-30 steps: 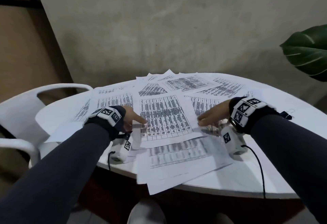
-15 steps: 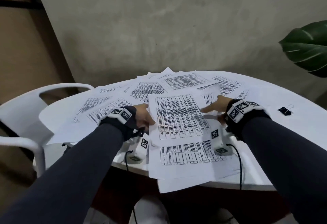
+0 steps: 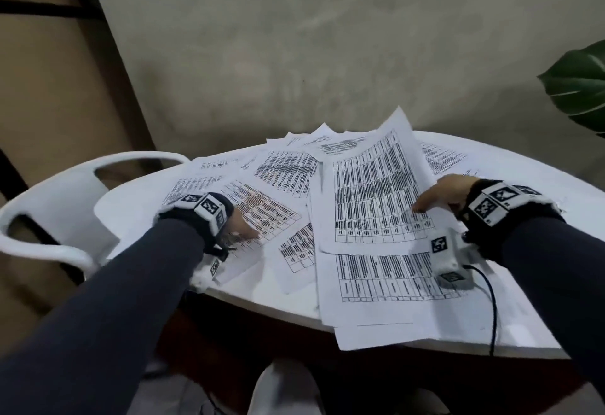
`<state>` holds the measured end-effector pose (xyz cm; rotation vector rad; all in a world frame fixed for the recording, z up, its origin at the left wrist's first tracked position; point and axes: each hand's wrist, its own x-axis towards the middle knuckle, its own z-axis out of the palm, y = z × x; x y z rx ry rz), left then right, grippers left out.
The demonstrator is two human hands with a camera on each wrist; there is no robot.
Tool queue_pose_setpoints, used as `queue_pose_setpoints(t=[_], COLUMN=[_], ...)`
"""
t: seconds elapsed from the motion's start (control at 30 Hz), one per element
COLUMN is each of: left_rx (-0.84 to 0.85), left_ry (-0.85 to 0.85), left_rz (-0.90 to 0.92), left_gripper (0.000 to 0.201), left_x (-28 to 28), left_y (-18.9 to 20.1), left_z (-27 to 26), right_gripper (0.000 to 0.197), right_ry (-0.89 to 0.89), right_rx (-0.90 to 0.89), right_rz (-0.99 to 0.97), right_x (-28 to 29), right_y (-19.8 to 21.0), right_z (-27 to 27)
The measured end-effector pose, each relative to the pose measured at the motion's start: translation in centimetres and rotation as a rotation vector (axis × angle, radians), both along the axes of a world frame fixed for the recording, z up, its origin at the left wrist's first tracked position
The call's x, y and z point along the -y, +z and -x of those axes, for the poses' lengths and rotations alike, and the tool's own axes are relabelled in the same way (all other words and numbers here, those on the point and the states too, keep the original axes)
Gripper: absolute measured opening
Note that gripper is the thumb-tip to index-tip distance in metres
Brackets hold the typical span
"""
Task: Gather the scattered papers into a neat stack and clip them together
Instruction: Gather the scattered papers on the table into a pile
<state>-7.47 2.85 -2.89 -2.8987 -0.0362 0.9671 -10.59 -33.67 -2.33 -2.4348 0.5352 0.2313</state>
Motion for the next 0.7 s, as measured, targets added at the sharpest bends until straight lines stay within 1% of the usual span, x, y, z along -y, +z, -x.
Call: queue_pose_setpoints(t=[0.03,0.07,0.1,0.13,0.17,0.2,0.23,0.27,0.3,0.33,0.4,0.47,0.53,0.63,0.67,0.7], left_rx=[-0.009,-0.031,-0.050,-0.070,-0.066,-0.047,-0.017,0.017,0.064,0.115,0.218,0.257,0.212,0.072,0.044,0.029], left_ry=[0.007,0.002,-0.034,-0.100,-0.184,-0.229,-0.257,-0.230,-0.166,-0.100,-0.025,-0.003,-0.062,-0.148,-0.143,-0.142], left_rz=[0.062,0.127,0.157,0.144,0.127,0.110,0.132,0.170,0.212,0.225,0.168,0.081,0.025,0.030,0.067,0.094], left_gripper=[0.040,0.061,0.084,0.095,0.094,0.088,0.083,0.080,0.080,0.080,0.084,0.082,0.081,0.077,0.076,0.075], left_x=[0.1,0.4,0.9,1.6,2.4,2.9,3.2,2.9,2.5,1.6,-0.4,-1.6,-1.5,0.8,1.8,2.9], left_y=[-0.2,-0.5,-0.6,-0.5,-0.3,-0.2,-0.1,0.1,0.5,0.6,0.4,-0.2,-0.7,0.1,0.4,0.8], left_z=[0.3,0.4,0.6,1.0,1.6,2.0,2.3,2.1,2.1,1.6,0.9,0.9,1.7,2.8,2.9,3.1], right_gripper=[0.036,0.041,0.037,0.034,0.037,0.040,0.037,0.031,0.027,0.026,0.027,0.027,0.023,0.035,0.044,0.062], right_ry=[0.005,-0.006,-0.010,-0.032,-0.033,-0.031,-0.037,-0.043,-0.056,-0.072,-0.102,-0.098,-0.046,-0.008,-0.002,0.004], right_rx=[0.000,-0.011,-0.013,0.003,-0.002,-0.006,-0.027,-0.038,-0.040,-0.047,-0.025,-0.010,-0.049,-0.044,-0.023,-0.015], right_rz=[-0.038,-0.067,-0.089,-0.105,-0.094,-0.103,-0.088,-0.074,-0.063,-0.041,-0.004,-0.026,-0.068,-0.102,-0.129,-0.143], right_x=[0.5,0.4,0.5,0.6,0.8,0.9,0.8,0.8,0.6,0.5,0.5,0.5,-0.2,-1.3,-1.6,-1.9], right_y=[-0.2,-0.3,-0.5,-0.7,-1.0,-1.3,-1.5,-1.8,-2.0,-1.8,-1.7,-1.7,-1.7,-2.2,-2.5,-2.6], right_z=[-0.4,-0.4,-0.7,-1.1,-1.4,-1.7,-1.7,-1.6,-1.5,-1.1,-0.4,-0.2,-0.5,-1.5,-2.1,-2.2])
